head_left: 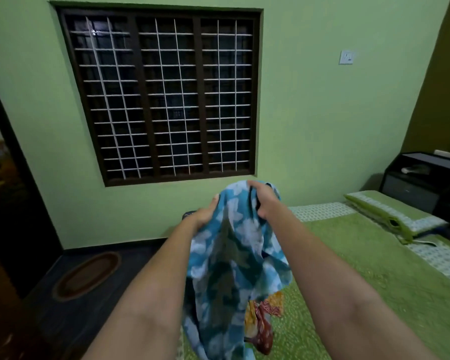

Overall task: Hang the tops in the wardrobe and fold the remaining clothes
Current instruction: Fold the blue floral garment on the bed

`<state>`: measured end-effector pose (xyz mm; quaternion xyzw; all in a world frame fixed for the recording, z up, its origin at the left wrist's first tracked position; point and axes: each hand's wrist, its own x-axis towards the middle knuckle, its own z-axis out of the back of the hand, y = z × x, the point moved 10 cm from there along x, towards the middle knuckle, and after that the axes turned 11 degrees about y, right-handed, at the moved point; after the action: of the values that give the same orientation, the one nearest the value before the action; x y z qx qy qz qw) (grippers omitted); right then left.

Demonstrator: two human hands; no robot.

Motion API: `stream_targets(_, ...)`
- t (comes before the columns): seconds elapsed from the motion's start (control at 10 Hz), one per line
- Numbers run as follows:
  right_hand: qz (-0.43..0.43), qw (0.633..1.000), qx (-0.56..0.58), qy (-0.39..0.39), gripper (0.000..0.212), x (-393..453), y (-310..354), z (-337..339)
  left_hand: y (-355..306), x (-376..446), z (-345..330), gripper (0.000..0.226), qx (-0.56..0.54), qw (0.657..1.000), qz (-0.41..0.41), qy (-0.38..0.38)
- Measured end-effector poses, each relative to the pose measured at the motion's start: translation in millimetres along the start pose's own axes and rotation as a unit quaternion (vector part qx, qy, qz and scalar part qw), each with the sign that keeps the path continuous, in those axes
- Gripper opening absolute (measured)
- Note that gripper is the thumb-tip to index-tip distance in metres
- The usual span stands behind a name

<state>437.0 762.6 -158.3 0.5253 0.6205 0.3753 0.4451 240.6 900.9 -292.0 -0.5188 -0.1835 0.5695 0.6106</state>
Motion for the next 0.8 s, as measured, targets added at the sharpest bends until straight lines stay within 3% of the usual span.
stream_targets(0.1, 0.043, 0.992, 0.121, -0.019, 0.022, 1, 32, 17, 30, -16, 8, 0.119, -0.109, 0.993, 0.035, -0.029)
stream_targets(0.2, 0.064, 0.980, 0.183, -0.033, 0.024, 1, 46, 33, 24, -71, -28, 0.092, -0.163, 0.984, 0.069, 0.012)
stream_targets(0.3, 0.094, 0.940, 0.325, -0.036, 0.025, 13, 58, 73, -14, -115, -81, 0.039, -0.149, 0.984, -0.005, 0.099)
stream_targets(0.4, -0.004, 0.995, -0.008, -0.096, 0.048, 22, 51, 110, -48, -111, -88, 0.010, -0.123, 0.987, -0.075, 0.077)
stream_targets(0.5, -0.155, 0.925, -0.310, -0.153, 0.060, 33, 36, 162, -115, -99, -76, 0.017, -0.029, 0.987, -0.153, -0.049)
stream_targets(0.6, -0.075, 0.982, -0.173, -0.027, 0.091, 34, 33, 142, -175, -100, -99, 0.018, 0.108, 0.969, -0.218, -0.051)
stream_targets(0.7, -0.039, 0.880, -0.400, 0.253, 0.062, 24, 15, 82, -236, -104, -144, 0.018, 0.229, 0.942, -0.243, 0.011)
stream_targets(0.8, -0.081, 0.856, -0.385, 0.336, 0.035, 21, 0, 74, -253, -107, -147, 0.016, 0.222, 0.944, -0.244, 0.006)
